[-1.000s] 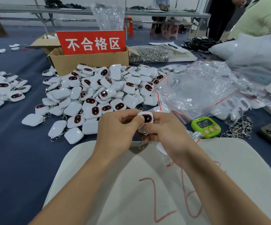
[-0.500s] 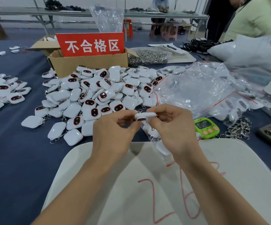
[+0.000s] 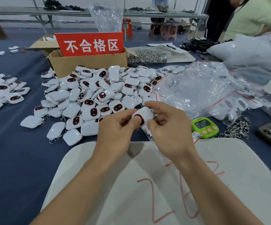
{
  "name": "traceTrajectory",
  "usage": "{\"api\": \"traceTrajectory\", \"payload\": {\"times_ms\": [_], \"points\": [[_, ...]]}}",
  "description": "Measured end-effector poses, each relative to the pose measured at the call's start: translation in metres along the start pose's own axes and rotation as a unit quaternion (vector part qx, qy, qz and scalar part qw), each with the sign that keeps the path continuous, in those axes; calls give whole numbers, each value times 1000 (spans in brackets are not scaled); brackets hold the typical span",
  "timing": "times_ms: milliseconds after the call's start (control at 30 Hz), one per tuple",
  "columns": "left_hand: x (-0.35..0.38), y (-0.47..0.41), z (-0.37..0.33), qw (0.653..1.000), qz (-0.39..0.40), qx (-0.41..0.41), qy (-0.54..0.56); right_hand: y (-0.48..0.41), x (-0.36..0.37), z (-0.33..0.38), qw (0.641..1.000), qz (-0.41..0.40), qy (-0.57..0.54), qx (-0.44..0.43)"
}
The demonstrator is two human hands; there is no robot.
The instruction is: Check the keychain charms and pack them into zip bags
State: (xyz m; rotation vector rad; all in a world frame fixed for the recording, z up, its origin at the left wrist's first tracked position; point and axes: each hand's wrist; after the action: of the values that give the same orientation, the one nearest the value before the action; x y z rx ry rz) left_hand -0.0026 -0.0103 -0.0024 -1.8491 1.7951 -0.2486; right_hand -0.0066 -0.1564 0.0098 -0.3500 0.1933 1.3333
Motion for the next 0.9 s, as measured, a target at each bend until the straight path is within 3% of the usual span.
{"api": "traceTrajectory", "payload": {"times_ms": [167, 367, 567, 733, 833, 900], "points": [[-5, -6, -3, 982, -41, -136, 123, 1, 2, -2, 998, 63, 20, 2], [-6, -5, -6, 991, -33, -85, 97, 0, -2, 0, 997, 54, 42, 24], [0, -1, -5, 990, -49, -82, 106, 0, -11, 6, 995, 62, -37, 72], [9, 13, -11, 999, -33, -10, -6, -12, -42, 10, 991, -28, -81, 102], [23, 29, -23, 994, 56, 30, -88, -19, -66, 7, 985, -91, -87, 115], [35, 38, -30, 973, 114, 74, -186, -21, -75, 6, 984, -79, -108, 117]]}}
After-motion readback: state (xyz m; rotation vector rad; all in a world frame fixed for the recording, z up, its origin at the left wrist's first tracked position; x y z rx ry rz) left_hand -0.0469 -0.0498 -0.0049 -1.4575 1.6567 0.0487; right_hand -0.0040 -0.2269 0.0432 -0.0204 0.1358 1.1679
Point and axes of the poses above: each hand's wrist, its own y-axis away from the middle knuckle, its own x-axis out of the palm, z = x × y, and after that the axes turned 14 degrees about x, right-handed
